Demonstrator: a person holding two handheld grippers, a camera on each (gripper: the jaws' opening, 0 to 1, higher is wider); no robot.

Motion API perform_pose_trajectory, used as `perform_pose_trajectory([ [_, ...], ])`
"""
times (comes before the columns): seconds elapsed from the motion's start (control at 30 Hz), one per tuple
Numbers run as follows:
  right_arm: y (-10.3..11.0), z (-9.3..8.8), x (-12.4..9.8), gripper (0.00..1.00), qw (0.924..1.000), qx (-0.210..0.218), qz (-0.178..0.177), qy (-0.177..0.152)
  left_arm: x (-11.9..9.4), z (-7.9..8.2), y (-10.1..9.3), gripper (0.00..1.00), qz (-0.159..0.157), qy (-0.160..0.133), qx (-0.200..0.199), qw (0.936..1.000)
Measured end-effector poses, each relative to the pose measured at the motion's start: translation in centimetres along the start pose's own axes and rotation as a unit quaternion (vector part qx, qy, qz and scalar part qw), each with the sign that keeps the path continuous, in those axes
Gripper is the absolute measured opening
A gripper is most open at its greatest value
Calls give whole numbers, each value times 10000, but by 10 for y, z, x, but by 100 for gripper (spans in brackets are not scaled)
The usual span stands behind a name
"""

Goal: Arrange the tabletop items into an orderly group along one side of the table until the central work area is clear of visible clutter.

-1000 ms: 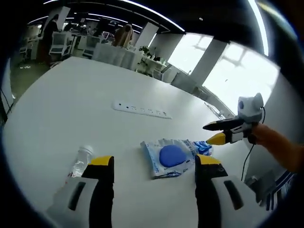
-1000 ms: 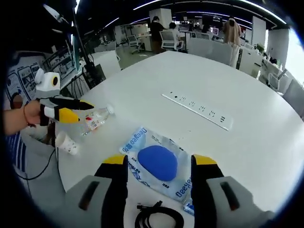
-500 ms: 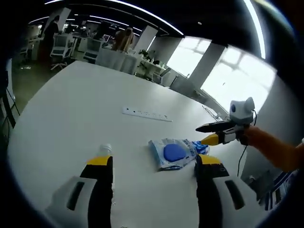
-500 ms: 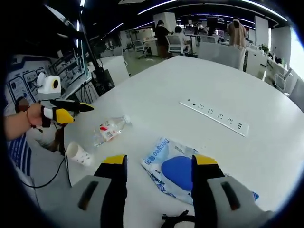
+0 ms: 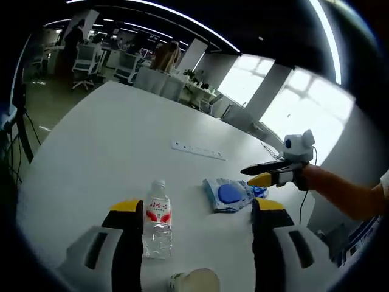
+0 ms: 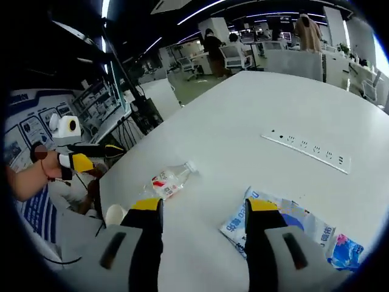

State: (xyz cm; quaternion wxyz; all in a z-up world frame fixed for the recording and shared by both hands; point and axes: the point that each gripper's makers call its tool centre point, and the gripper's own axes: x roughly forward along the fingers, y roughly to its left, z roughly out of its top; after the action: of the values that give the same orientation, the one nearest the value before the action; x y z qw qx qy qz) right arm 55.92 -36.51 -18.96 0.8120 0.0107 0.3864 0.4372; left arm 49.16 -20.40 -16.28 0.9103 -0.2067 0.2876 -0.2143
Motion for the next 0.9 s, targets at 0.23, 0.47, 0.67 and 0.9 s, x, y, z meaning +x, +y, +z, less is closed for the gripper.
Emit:
perform_pose_trajectory([
  [0.23, 12, 8, 35, 53, 9993, 215, 321, 19, -14, -4, 17, 74, 35, -9, -116, 9999],
  [0.47, 20, 16, 73, 52, 9951, 751, 646, -22, -26, -5, 35, 75, 65, -31, -214, 9997],
  [0.67, 23, 18, 104, 51, 9893, 1198, 832, -17, -32, -7, 51, 75, 94, -85, -347, 9993],
  [0.9, 24, 14, 132, 51, 9831, 1580, 918, 76, -37, -9, 59, 75, 66, -146, -438, 9989],
])
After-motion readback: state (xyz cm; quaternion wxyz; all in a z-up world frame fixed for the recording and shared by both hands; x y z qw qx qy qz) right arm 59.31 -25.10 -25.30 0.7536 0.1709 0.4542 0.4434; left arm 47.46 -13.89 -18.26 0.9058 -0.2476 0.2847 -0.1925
